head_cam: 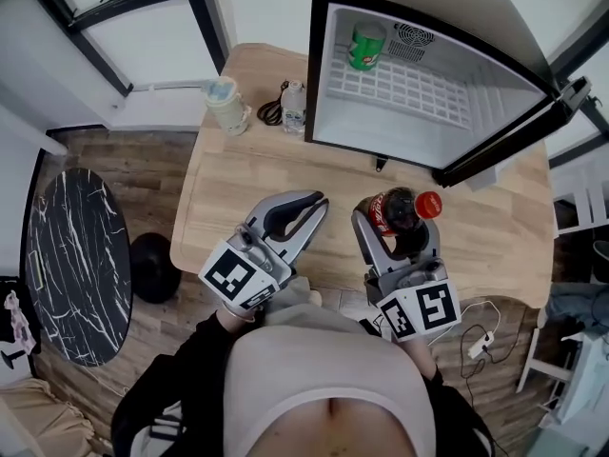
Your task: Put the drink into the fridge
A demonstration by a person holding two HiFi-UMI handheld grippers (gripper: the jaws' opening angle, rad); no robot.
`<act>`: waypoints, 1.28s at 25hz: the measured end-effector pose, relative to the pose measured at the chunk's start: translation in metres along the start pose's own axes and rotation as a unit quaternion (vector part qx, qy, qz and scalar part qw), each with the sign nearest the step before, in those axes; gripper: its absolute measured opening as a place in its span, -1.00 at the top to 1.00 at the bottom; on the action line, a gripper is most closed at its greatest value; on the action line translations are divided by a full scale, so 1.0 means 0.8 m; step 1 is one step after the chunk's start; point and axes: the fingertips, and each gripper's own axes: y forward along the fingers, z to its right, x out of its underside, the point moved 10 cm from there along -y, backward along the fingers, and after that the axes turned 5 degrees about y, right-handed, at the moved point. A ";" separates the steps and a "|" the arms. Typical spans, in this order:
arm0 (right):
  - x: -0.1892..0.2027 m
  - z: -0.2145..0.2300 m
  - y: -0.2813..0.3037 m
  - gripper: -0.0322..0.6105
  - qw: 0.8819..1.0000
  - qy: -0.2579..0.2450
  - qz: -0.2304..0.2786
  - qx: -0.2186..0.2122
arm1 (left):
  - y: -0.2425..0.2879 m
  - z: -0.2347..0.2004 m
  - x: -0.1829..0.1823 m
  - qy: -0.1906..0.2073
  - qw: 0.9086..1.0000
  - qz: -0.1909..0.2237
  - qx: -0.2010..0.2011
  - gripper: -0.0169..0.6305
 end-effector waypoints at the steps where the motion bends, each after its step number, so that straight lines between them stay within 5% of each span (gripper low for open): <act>1: -0.001 0.005 0.009 -0.12 1.000 0.000 0.001 0.004 | 0.007 -0.010 0.000 0.000 1.000 0.000 0.002 0.82; 13: -0.003 0.043 0.094 -0.12 0.999 0.009 -0.002 0.031 | 0.056 -0.097 0.008 -0.006 1.000 -0.003 0.021 0.82; 32: -0.016 0.075 0.155 -0.12 0.999 -0.009 0.007 0.051 | 0.070 -0.133 0.023 -0.015 0.999 -0.019 0.035 0.82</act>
